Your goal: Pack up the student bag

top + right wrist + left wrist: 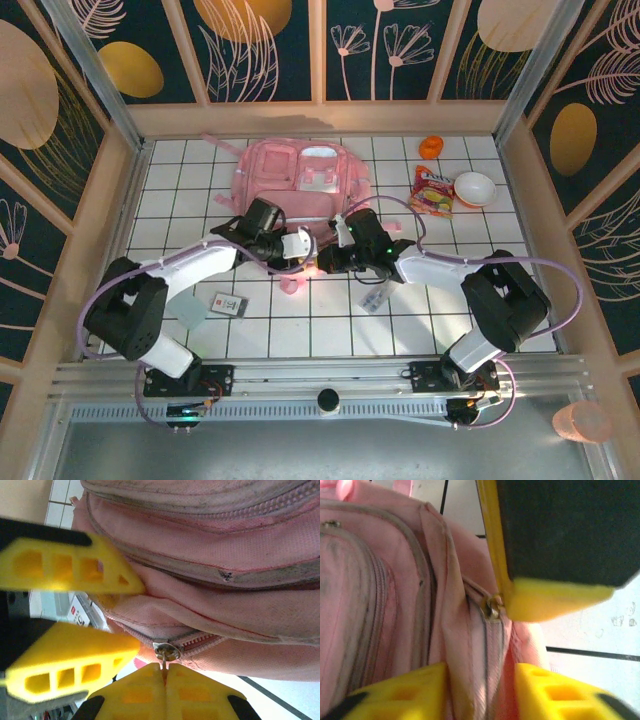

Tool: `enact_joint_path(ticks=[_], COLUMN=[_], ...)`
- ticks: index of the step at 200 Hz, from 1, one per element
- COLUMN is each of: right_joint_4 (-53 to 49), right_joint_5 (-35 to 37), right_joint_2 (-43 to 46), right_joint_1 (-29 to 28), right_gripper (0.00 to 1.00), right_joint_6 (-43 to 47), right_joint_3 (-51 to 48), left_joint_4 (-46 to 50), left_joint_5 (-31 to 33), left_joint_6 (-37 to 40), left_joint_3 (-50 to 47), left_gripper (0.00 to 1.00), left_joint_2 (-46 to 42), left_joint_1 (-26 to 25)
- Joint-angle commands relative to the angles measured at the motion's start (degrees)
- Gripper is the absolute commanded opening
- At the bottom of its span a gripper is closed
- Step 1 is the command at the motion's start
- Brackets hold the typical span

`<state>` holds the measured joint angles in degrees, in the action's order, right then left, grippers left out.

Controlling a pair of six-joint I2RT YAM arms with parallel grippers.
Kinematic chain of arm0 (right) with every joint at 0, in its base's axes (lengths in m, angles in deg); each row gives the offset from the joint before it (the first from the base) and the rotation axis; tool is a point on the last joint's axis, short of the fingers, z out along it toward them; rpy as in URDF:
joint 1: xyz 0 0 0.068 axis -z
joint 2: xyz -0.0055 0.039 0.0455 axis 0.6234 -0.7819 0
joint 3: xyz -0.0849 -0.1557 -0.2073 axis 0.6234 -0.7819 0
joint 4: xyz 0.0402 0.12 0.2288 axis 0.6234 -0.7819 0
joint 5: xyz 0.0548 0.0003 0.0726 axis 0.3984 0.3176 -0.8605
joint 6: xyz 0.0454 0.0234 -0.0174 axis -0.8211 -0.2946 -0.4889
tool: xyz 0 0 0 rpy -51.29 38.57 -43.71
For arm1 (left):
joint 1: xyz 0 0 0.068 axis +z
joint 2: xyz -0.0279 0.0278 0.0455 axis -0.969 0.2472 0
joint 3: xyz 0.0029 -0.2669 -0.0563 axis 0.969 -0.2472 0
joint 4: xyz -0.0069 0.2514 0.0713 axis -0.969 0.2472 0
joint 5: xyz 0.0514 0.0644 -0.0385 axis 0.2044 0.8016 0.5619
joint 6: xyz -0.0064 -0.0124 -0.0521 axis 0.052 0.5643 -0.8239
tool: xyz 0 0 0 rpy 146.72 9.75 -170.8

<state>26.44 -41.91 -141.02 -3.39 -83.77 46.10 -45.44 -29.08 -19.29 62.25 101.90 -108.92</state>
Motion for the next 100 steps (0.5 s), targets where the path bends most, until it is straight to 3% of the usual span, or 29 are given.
enact_joint_path(ticks=[1, 16, 33, 55, 100], right_joint_4=[-1.9, -4.3, -6.1, -8.1, -8.9], right_joint_5=[-0.6, 0.5, 0.8, 1.0, -0.1], right_joint_2=[1.7, 2.7, 4.6, 6.0, 4.5], right_joint_1=[0.1, 1.7, 5.3, 9.9, 12.2], right_gripper=[0.00, 0.00, 0.00, 0.00, 0.00], right_joint_6=[1.3, 2.4, 3.7, 6.4, 8.9], right_joint_3=[2.1, 1.4, -0.4, -2.3, -0.6], left_joint_4=[-1.5, -1.0, -0.9, -0.6, -0.6], left_joint_5=[-1.0, 2.1, 5.2, 3.6, 3.0], left_joint_6=[-1.0, -0.7, -0.1, -0.9, -0.9], left_joint_3=[2.8, 2.1, 0.1, -1.6, -4.4], left_gripper=[0.17, 0.00, 0.00, 0.00, 0.00], left_joint_2=[1.7, 1.4, -0.1, -3.1, -8.2], left_joint_1=[-0.6, -0.6, 0.0, 3.0, 5.2])
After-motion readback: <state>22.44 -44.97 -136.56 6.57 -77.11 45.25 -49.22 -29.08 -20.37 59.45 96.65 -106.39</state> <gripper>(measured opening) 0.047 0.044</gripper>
